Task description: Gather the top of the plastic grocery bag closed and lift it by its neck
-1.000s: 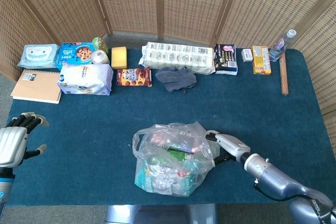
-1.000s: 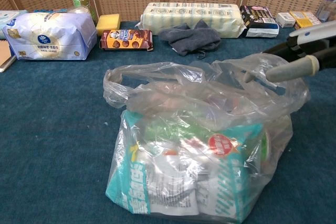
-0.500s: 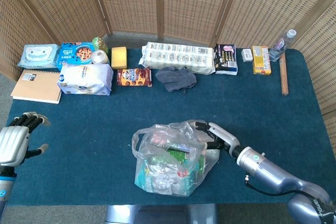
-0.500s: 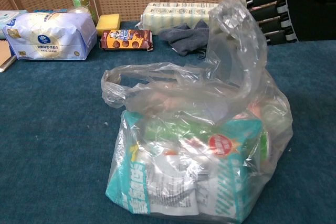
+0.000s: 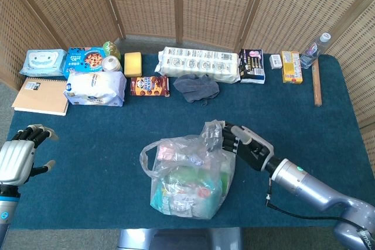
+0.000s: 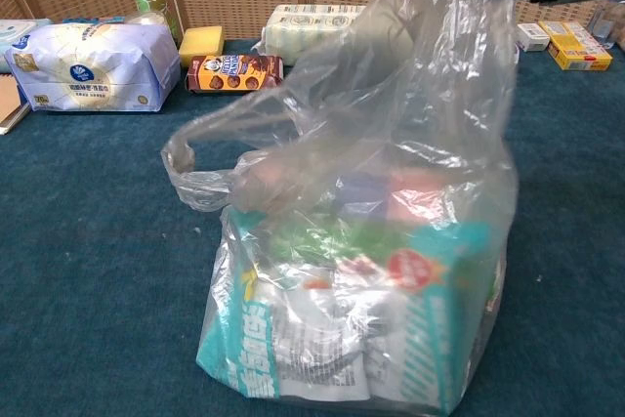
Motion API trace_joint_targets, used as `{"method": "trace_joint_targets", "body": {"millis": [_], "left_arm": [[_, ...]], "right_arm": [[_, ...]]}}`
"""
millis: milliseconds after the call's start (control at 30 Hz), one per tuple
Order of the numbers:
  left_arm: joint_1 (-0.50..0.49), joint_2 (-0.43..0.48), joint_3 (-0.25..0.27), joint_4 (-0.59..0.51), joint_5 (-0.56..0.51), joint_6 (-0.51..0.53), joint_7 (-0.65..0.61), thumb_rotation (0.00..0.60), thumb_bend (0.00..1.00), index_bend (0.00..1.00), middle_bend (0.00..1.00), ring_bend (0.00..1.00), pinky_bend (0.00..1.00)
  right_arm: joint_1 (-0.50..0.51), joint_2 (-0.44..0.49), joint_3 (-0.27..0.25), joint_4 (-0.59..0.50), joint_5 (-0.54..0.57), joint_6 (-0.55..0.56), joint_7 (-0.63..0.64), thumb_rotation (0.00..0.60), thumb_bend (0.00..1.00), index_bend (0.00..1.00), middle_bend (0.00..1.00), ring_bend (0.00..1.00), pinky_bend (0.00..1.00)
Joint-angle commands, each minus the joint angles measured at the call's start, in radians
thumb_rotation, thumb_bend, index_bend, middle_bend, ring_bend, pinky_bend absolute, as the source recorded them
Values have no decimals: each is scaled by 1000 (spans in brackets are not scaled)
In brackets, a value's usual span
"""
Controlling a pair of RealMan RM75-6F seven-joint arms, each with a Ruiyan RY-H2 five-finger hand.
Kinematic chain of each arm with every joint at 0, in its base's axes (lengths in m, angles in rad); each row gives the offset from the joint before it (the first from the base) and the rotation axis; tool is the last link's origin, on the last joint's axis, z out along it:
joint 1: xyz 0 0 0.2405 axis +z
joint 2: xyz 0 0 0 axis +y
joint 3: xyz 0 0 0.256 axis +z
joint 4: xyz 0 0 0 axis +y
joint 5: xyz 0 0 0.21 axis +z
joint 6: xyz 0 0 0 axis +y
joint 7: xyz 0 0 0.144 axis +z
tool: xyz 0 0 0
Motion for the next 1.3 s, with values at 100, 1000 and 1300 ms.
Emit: {"method": "trace_joint_targets", "body": {"millis": [100, 1000, 1300], "left_arm": [[-1, -3, 0, -8, 0, 5, 17, 600, 12, 403, 343, 226, 260], [-16, -3, -1, -26, -18, -11, 52, 600, 12, 403, 343, 226, 260], [-17, -4, -1, -24, -23, -10, 51, 600, 11, 403, 343, 226, 260]], "right_arm": [[95, 51, -175, 158, -183, 228, 302, 290, 108, 282, 361, 403, 405], [241, -22, -422, 173, -145, 294, 78, 286, 109, 216, 292, 224, 188], [279, -18, -435, 131, -67, 241, -70, 282, 98, 212, 238, 184, 166]]}}
